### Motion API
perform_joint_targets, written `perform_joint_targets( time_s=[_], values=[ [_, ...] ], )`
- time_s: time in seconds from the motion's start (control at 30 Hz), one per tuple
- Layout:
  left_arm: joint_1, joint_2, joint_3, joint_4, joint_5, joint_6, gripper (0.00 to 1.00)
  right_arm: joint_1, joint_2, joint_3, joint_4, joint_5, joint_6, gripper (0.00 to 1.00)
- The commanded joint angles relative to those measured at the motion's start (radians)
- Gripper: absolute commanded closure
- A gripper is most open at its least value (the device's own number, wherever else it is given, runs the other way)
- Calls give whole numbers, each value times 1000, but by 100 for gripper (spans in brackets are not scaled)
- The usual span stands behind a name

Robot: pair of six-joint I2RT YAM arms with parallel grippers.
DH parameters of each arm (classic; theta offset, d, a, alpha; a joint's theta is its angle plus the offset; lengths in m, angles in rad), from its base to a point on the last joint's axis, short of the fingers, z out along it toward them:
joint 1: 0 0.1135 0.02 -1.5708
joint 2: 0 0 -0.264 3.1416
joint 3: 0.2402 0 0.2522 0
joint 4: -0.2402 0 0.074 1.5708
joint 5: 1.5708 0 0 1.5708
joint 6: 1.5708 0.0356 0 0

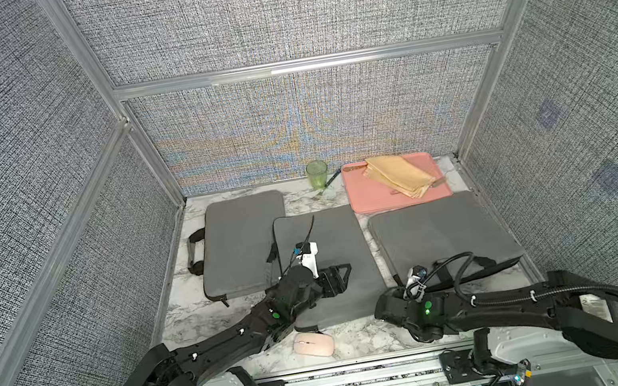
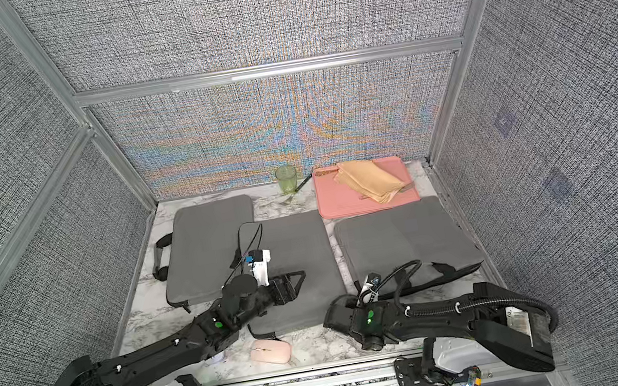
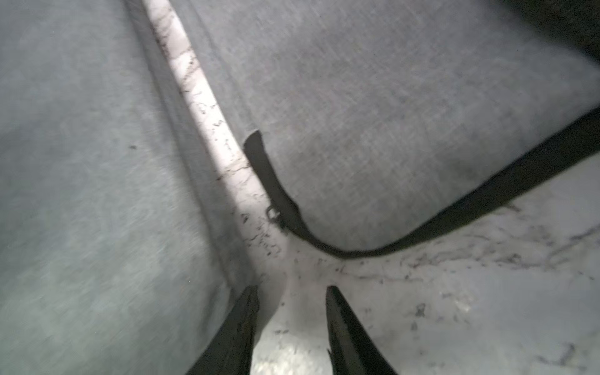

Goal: Put the mouse into the laptop bag
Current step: Zip the zipper on the zippered laptop bag.

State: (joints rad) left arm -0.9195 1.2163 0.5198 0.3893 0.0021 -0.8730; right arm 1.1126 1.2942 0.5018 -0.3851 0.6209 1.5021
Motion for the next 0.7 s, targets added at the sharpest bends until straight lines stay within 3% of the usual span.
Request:
perform_joint_targets(
  time_s=[0.0,0.53,0.67],
  values=[
    [2,10,11,40,13,-3,21,-38,49,11,120,-21,-90,62],
    [2,18,25,37,2,6,20,-112,175,92,94,34,-78,67],
    [1,20,26,37,4,5,21,-122,199,108,94,47,-84,72]
  ],
)
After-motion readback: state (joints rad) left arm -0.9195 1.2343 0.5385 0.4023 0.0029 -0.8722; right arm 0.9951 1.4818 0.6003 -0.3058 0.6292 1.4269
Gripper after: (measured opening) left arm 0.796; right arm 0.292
